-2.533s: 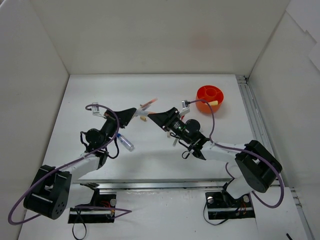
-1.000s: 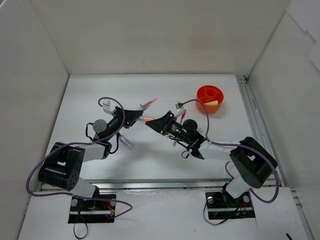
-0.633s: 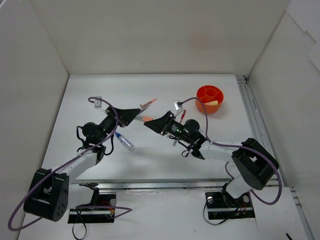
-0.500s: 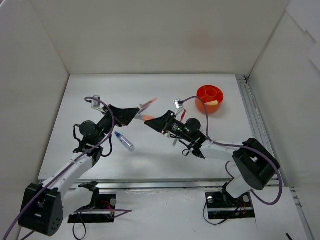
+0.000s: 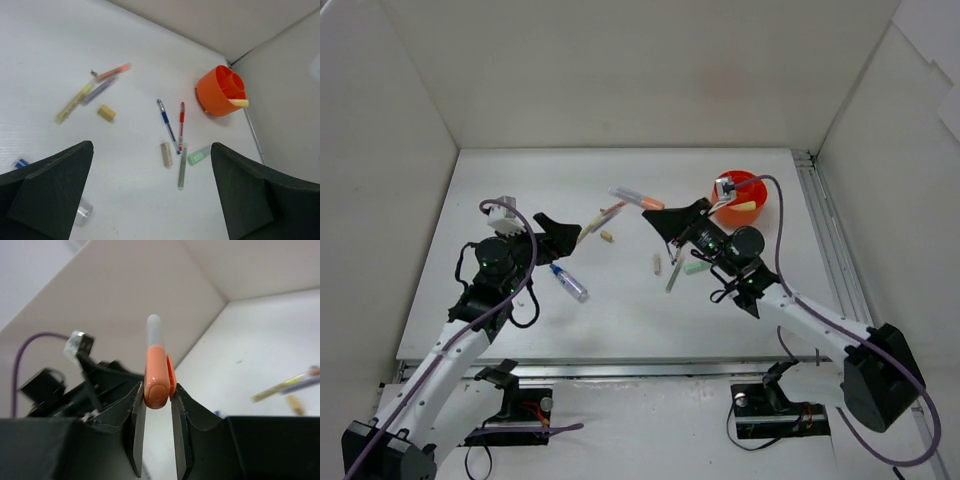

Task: Sort the stationery into containers
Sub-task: Place the pen in the storage box, then pick up the pen from the center of the board, then place the pen in the storage box.

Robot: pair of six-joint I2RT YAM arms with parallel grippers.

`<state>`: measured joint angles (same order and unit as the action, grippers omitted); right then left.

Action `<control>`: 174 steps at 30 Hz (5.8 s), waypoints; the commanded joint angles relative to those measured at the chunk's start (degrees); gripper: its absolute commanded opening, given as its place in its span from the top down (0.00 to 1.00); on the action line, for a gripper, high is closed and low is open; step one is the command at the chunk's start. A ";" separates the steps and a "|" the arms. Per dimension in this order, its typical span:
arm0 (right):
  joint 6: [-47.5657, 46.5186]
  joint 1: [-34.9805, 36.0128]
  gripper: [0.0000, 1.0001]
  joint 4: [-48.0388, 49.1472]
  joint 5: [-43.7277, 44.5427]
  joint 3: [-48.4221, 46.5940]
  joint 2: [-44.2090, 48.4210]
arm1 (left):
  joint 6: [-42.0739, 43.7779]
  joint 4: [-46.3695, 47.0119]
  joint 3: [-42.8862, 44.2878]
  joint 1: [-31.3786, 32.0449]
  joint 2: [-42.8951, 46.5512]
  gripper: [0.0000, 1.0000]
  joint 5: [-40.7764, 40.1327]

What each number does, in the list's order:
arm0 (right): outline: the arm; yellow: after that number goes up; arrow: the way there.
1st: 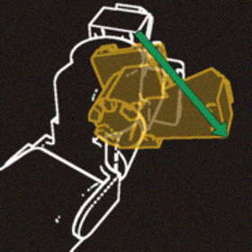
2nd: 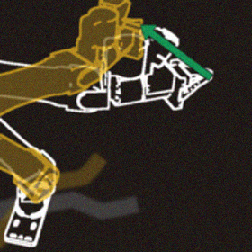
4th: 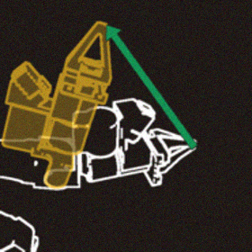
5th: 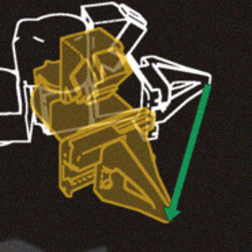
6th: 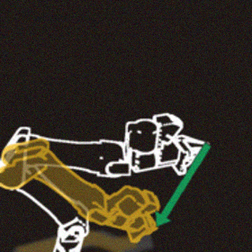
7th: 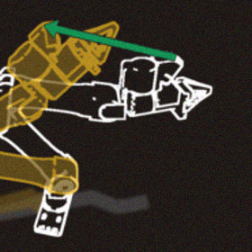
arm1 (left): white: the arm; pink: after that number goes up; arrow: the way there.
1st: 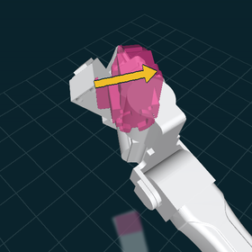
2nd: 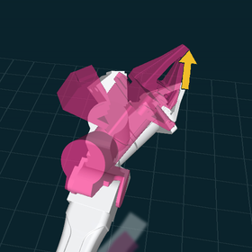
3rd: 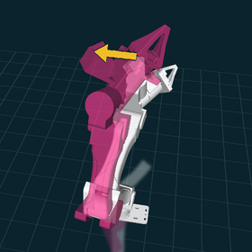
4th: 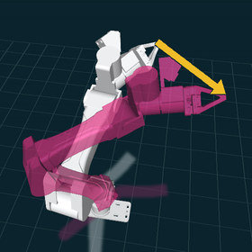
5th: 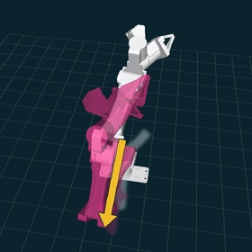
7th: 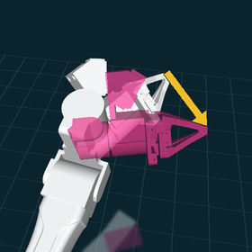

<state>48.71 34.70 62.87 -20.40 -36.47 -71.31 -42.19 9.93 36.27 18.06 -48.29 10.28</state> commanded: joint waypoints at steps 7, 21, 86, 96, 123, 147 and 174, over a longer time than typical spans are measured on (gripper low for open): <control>-28.11 -2.53 1.00 -62.45 34.35 -21.43 11.55 | 7.47 -14.15 7.23 0.13 8.13 0.01 -16.24; -37.01 -20.28 1.00 -91.78 26.21 -41.40 -5.85 | 8.36 -20.57 11.01 0.13 3.73 0.01 -23.56; -79.64 -15.19 0.02 -94.25 11.08 -37.63 -24.84 | 9.76 -15.12 7.58 0.13 2.15 0.01 -17.49; -81.40 -11.14 0.02 -94.16 21.90 -39.29 -33.89 | 10.03 -14.42 7.58 0.13 1.36 0.01 -18.37; -83.77 -15.28 0.17 -90.29 8.01 -39.21 -39.17 | 10.73 -15.38 10.31 0.13 -1.63 0.00 -17.93; -80.26 -13.25 1.00 -86.97 4.13 -33.76 -26.88 | 11.43 -15.30 9.87 0.13 -0.40 0.01 -16.88; -49.07 -18.96 1.00 -2.33 42.03 -8.01 -12.44 | 12.05 -17.23 13.21 0.13 -1.54 0.01 -14.06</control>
<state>-2.50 17.32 46.19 16.86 -44.99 -82.08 -31.09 -8.86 45.89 18.06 -50.52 -4.45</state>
